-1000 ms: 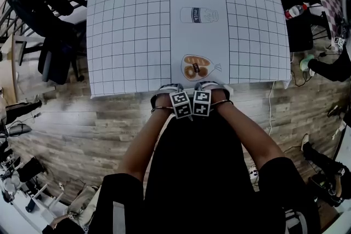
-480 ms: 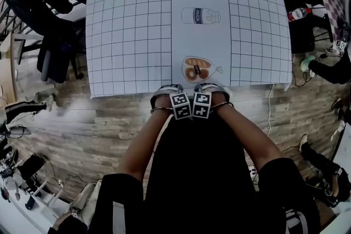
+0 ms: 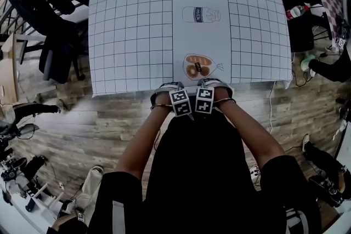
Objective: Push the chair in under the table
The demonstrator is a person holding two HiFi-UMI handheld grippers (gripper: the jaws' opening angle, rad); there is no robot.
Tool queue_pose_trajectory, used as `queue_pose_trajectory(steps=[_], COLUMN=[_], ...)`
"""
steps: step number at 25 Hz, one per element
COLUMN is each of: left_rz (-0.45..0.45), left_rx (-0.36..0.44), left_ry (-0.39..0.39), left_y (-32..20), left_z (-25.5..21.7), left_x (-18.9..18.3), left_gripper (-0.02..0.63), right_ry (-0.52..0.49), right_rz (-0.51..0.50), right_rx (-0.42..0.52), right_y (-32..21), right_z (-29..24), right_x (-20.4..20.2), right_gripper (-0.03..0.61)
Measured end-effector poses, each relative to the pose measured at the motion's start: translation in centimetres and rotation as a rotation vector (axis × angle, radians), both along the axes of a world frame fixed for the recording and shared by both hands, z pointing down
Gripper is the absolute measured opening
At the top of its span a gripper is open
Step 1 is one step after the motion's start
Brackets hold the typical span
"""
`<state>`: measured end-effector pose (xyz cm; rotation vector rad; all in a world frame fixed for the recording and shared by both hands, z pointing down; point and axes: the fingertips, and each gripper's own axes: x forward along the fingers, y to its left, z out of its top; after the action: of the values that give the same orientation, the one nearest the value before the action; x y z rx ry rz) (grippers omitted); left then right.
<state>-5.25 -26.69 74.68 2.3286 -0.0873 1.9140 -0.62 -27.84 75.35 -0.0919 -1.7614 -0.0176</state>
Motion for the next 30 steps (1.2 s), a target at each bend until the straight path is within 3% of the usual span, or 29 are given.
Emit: queue_pose_trajectory(steps=[2,7,12,18,23,27,30], left_rz=[-0.016,0.003,-0.038,-0.132,-0.274,-0.395,-0.445], left_rx=[0.020,0.070,0.141,0.241,0.242,0.293,0.326], left_ry=[0.020,0.018,0.059,0.182,0.339,0.473,0.560], left_y=[0.5,0.8,0.9,-1.0,-0.8,-1.1,-0.8], left_z=[-0.5,-2.3,-4.9,-8.8,-13.7,-17.8,-21.1], left_x=[-0.1,-1.3,-1.7,-1.3,-0.8,-1.3,-1.7], left_gripper=[0.140,0.161,0.161,0.160,0.161,0.161,0.161], right_ry=[-0.020,-0.085,-0.126,-0.214,-0.346,-0.420,-0.550], right_rz=[0.029,0.138,0.195,0.306,0.468,0.504,0.598], right_rx=[0.012,0.044,0.106,0.105,0.132,0.323,0.372], right_y=[0.4,-0.4,-0.5,-0.4,-0.8,-1.2,-1.0], right_z=[-0.5,-4.0,-6.0,-9.6,-14.4,-19.5,-23.7], right_x=[0.2,0.3,0.9,1.2,1.5,1.3,0.8], right_gripper=[0.135,0.140,0.145,0.147,0.147,0.147,0.137])
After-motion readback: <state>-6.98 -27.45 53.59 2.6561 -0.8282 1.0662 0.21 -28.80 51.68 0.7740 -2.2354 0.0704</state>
